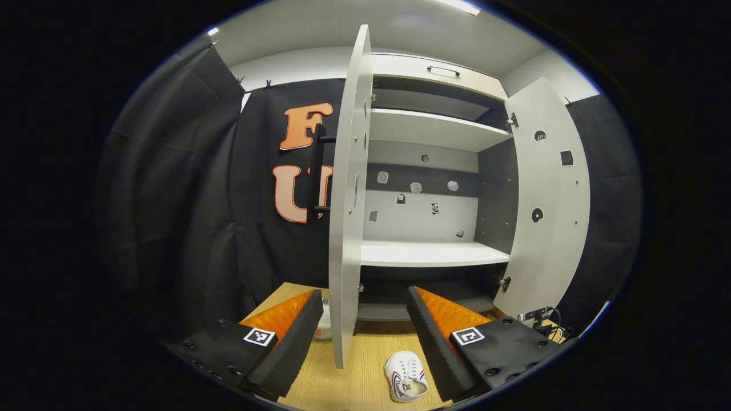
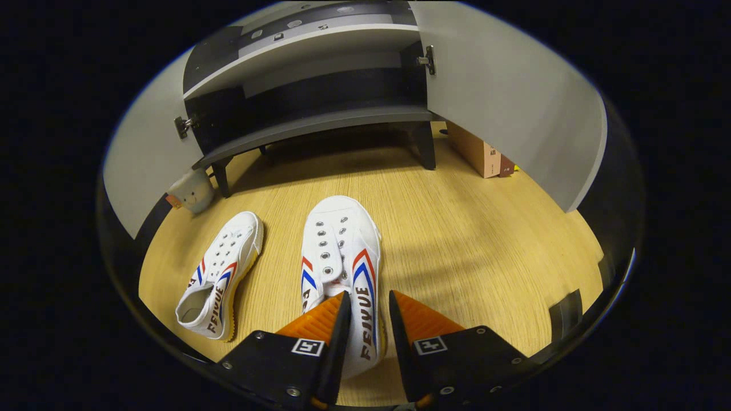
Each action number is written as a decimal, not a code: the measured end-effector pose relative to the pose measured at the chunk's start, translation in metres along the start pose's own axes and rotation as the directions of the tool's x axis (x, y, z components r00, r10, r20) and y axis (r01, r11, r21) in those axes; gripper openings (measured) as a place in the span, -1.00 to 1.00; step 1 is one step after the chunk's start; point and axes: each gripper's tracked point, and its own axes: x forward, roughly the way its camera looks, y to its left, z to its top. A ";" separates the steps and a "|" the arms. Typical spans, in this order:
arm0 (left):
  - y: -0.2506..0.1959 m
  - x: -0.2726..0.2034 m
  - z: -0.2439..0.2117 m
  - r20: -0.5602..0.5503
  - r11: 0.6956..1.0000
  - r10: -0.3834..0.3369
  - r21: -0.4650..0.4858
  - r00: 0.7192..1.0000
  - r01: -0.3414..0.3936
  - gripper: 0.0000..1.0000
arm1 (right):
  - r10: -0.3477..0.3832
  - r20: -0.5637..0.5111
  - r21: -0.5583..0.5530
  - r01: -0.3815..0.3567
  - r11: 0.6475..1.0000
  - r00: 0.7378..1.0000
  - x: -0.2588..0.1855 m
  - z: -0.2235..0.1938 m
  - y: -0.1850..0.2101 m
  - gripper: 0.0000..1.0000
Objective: Grab one shoe with the right hand and put it into the shoe cabinet, grab the other shoe with the left hand and put it into the shoe cabinet; then close the right door with the right hand and the left door with the left hand.
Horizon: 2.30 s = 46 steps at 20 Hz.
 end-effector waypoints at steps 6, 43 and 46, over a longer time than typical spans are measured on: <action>0.000 -0.002 -0.003 -0.006 1.000 0.008 0.014 1.000 -0.008 0.92 | -0.061 0.013 -0.029 0.061 0.998 0.998 -0.003 0.007 -0.008 -0.99; -0.002 0.024 -0.017 0.012 1.000 0.021 0.015 1.000 -0.022 0.94 | 0.050 0.560 -0.059 -0.020 0.998 0.827 -0.153 0.467 0.104 -1.00; 0.000 0.027 -0.021 0.006 1.000 0.024 0.015 1.000 -0.024 0.92 | 0.028 0.545 -0.045 -0.004 0.999 0.838 -0.129 0.491 0.104 -1.00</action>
